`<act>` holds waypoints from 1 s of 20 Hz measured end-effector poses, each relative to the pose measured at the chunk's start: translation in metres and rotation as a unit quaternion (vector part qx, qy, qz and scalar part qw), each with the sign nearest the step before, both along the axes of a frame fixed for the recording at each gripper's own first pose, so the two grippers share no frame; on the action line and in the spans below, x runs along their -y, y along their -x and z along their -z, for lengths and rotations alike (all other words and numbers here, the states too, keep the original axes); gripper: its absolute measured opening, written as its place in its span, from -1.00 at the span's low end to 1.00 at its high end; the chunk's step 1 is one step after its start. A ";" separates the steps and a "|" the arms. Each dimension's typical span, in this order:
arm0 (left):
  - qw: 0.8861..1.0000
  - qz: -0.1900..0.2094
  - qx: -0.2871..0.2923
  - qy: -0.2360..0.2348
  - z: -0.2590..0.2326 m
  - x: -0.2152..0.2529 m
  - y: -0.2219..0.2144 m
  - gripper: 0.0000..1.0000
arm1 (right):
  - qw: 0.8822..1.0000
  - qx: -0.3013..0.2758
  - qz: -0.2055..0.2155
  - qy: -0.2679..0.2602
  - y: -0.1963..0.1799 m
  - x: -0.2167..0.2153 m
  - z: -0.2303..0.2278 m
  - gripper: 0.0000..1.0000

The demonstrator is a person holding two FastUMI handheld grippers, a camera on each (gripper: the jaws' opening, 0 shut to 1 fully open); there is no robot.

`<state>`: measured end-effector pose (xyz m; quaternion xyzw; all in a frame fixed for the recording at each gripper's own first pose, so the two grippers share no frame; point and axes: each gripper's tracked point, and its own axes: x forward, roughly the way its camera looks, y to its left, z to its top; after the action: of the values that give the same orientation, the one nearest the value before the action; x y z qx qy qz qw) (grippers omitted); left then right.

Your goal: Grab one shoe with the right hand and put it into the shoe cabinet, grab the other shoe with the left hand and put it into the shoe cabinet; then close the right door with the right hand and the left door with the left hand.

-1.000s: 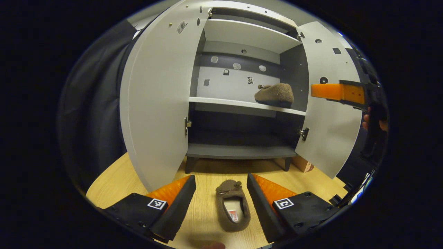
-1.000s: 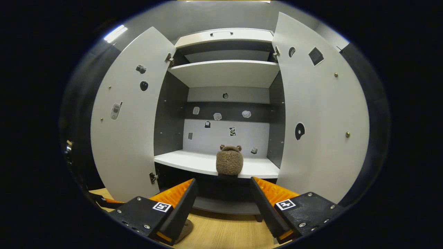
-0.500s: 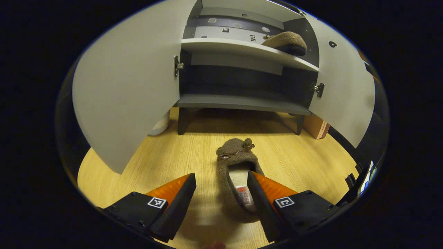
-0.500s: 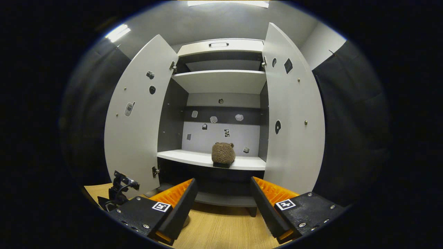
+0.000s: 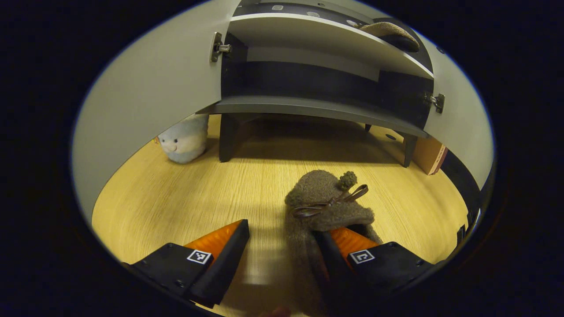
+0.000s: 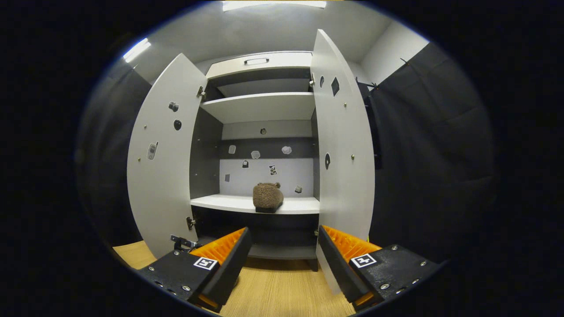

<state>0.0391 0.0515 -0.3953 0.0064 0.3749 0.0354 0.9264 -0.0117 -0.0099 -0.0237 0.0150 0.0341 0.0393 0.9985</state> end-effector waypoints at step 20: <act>0.964 -0.015 0.266 0.007 -0.427 0.050 -0.079 -0.70 | 1.000 -0.010 -0.009 0.009 0.018 -0.002 -0.003 0.89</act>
<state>0.1184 0.0020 0.0315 -0.0154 0.1152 0.0466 0.9921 -0.0295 -0.0081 -0.0208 0.0064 0.0450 0.0478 0.9978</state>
